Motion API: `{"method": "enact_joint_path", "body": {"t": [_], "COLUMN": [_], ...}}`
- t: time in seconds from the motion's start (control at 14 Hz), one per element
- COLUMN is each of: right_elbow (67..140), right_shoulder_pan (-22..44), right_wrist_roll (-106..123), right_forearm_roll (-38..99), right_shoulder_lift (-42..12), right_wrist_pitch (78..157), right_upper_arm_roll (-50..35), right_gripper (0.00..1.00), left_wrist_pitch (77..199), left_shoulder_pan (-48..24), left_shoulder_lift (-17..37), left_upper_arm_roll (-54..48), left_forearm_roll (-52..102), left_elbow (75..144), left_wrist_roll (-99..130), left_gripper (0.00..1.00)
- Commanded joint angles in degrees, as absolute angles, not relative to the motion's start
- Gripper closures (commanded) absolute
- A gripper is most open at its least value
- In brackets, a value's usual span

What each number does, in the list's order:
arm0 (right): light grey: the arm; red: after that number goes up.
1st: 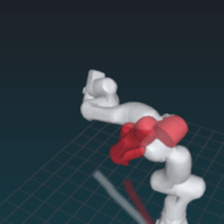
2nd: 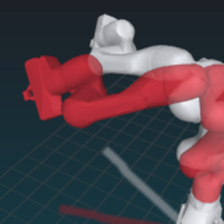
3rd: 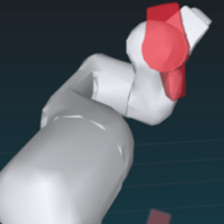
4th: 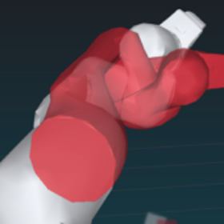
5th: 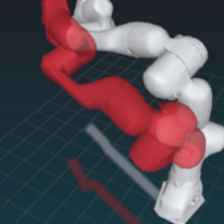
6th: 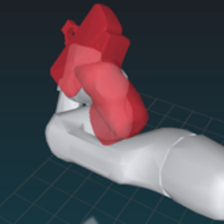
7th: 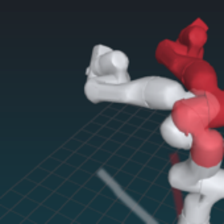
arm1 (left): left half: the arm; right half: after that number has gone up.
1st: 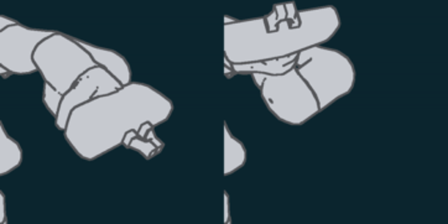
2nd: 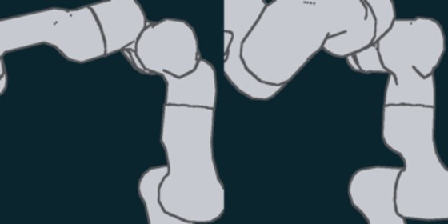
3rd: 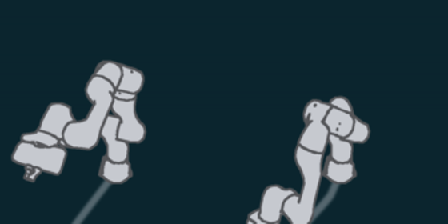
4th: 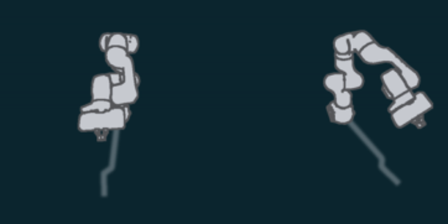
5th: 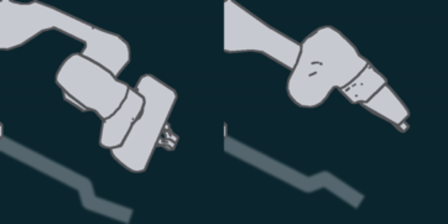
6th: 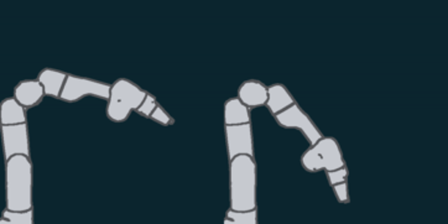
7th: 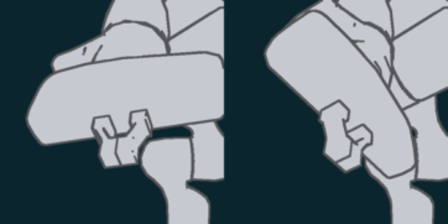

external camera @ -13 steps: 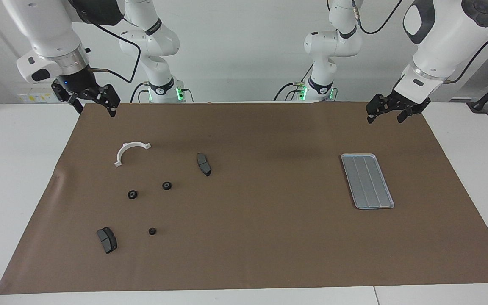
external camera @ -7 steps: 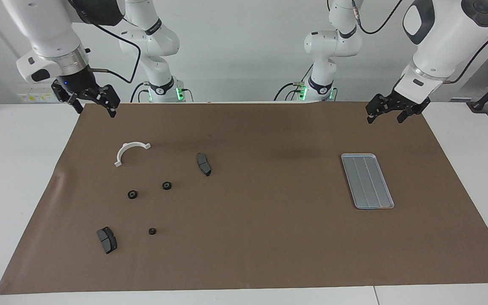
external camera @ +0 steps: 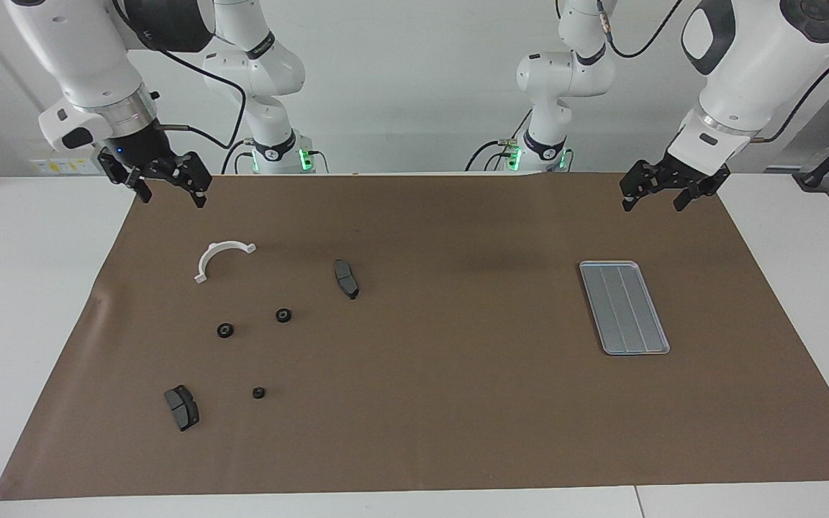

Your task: Pick bearing gear from pile to tray

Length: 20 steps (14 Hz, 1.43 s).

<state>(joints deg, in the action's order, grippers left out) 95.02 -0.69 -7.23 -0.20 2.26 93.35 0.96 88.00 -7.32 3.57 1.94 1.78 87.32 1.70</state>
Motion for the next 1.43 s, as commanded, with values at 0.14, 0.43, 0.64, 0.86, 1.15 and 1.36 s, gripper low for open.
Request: {"method": "enact_joint_path", "body": {"t": [0.14,0.43,0.64,0.86,1.15,1.36], "right_elbow": [96.15,96.06,96.15,97.11,102.64,105.02], "right_shoulder_pan": [-2.02,-1.76,-1.32,-1.05,-1.05,-1.05], "right_wrist_roll": [-4.22,-0.54,-0.09,0.09,2.72,2.72], "right_forearm_roll": [1.49,0.7,0.35,0.26,0.26,0.35], "right_shoulder_lift": [-2.88,-9.21,-13.7,-17.74,-19.25,-19.07], "right_wrist_pitch": [100.79,108.7,114.94,121.71,128.65,129.98], "right_upper_arm_roll": [0.88,0.97,0.97,0.88,0.88,0.88], "right_gripper": [0.0,0.0,0.0,0.0,0.0,0.0], "left_wrist_pitch": [90.61,90.7,90.79,91.14,93.16,93.6], "left_shoulder_pan": [-8.09,-9.49,-9.84,-10.9,-10.55,-10.2], "left_shoulder_lift": [2.02,2.02,1.93,1.67,1.67,1.76], "left_upper_arm_roll": [2.46,2.46,2.46,2.37,2.46,2.46], "left_forearm_roll": [2.11,2.11,2.11,2.2,2.2,2.2], "left_elbow": [89.47,89.56,90.08,90.79,90.79,90.88], "left_wrist_roll": [2.02,2.72,4.21,6.33,6.33,6.33], "left_gripper": [0.0,0.0,0.0,0.0,0.0,0.0]}}
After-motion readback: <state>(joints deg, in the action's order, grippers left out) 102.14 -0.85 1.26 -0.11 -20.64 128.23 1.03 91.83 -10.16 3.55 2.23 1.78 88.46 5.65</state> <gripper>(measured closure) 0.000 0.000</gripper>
